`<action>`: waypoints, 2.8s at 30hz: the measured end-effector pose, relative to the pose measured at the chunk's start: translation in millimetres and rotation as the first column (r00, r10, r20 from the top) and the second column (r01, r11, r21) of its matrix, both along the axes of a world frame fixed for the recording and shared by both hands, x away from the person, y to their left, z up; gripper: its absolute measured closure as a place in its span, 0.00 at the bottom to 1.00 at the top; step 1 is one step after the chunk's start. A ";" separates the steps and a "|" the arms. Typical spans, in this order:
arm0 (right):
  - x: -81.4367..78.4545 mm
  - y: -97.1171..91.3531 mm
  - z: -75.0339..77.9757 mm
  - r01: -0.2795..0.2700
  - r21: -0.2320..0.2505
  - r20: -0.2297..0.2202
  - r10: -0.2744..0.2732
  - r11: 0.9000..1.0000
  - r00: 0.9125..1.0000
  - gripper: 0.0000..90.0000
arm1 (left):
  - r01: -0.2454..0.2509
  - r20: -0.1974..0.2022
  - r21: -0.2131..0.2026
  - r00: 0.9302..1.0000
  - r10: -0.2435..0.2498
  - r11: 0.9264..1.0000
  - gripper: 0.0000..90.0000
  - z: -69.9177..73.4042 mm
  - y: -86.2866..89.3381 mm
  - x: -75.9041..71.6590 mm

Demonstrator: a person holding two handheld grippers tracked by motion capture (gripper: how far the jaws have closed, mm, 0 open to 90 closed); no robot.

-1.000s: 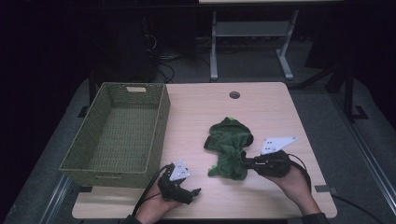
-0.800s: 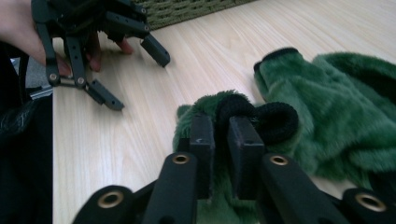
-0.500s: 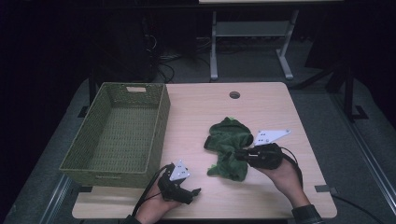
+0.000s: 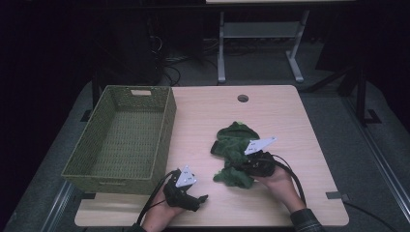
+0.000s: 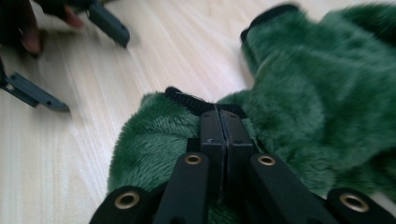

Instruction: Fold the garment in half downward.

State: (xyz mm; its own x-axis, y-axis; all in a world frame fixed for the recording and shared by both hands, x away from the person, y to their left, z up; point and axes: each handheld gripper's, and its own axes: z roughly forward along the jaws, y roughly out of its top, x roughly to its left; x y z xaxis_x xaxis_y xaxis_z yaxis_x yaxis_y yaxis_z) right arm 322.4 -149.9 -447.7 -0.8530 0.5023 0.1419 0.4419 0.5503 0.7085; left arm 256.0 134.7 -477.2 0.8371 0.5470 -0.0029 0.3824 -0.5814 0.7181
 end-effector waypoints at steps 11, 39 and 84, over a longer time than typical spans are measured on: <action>-2.3 3.2 -3.1 0.011 -0.020 0.005 -0.011 1.000 1.000 0.96 | -0.008 0.001 0.001 1.000 0.008 1.000 0.14 -0.1 -5.7 1.9; 34.5 -49.8 49.0 0.213 0.055 0.060 -0.216 0.975 0.974 0.67 | 0.052 0.028 -0.047 0.998 -0.050 0.998 0.33 66.1 -37.0 82.9; 124.9 -58.3 -14.6 0.316 -0.091 -0.097 -0.324 0.945 0.941 0.97 | 0.019 -0.106 0.021 0.994 -0.016 1.000 0.97 14.6 -78.2 215.9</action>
State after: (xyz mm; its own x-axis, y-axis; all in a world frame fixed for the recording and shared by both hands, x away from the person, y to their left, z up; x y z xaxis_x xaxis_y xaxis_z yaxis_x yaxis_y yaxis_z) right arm 447.3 -208.3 -462.3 -0.6270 0.7585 0.1778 0.6754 0.4155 0.6093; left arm 471.8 56.4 -462.6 0.8422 0.5332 -0.0797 0.4450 -0.6040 0.6612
